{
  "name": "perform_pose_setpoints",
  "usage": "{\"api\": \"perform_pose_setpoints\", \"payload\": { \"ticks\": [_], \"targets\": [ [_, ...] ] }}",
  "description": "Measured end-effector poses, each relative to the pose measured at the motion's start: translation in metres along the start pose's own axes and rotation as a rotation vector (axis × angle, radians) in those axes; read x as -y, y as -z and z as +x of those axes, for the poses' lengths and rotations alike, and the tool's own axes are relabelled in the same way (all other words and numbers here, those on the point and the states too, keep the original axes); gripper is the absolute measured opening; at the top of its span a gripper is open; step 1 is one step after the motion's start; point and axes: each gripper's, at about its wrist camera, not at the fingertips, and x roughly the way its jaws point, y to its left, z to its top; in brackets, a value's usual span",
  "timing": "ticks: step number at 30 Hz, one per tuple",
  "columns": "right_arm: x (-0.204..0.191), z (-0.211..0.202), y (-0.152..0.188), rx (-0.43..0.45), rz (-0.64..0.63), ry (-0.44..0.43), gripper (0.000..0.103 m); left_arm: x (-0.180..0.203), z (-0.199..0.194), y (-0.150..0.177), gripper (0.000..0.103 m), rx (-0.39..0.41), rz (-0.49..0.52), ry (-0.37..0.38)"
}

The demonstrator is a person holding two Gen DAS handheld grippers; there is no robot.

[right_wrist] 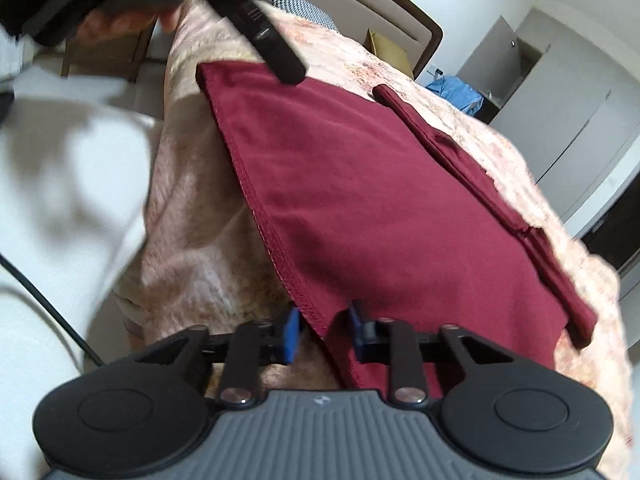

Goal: Fold small clothes
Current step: 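Move the right gripper to the sweater hem and close on it, then grasp the hem with the left gripper while the right gripper lifts it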

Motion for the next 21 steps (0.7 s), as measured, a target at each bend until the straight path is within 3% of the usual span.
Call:
{"api": "perform_pose_setpoints", "payload": {
  "ticks": [3, 10, 15, 21],
  "targets": [
    [0.025, -0.008, -0.003, 0.033, 0.167, -0.068, 0.010, 0.013, -0.001, 0.005, 0.102, 0.021, 0.065, 0.020],
    [0.088, -0.025, -0.005, 0.130, 0.527, -0.192, 0.007, 0.038, 0.014, 0.019, 0.102, -0.003, 0.194, 0.023],
    [0.115, -0.029, -0.004, 0.166, 0.632, -0.238, 0.007, 0.045, 0.032, 0.026, 0.101, -0.050, 0.265, -0.036],
    [0.116, -0.032, -0.002, 0.178, 0.658, -0.240, 0.007, 0.032, 0.034, 0.033, 0.087, -0.054, 0.306, -0.156]
  ]
}}
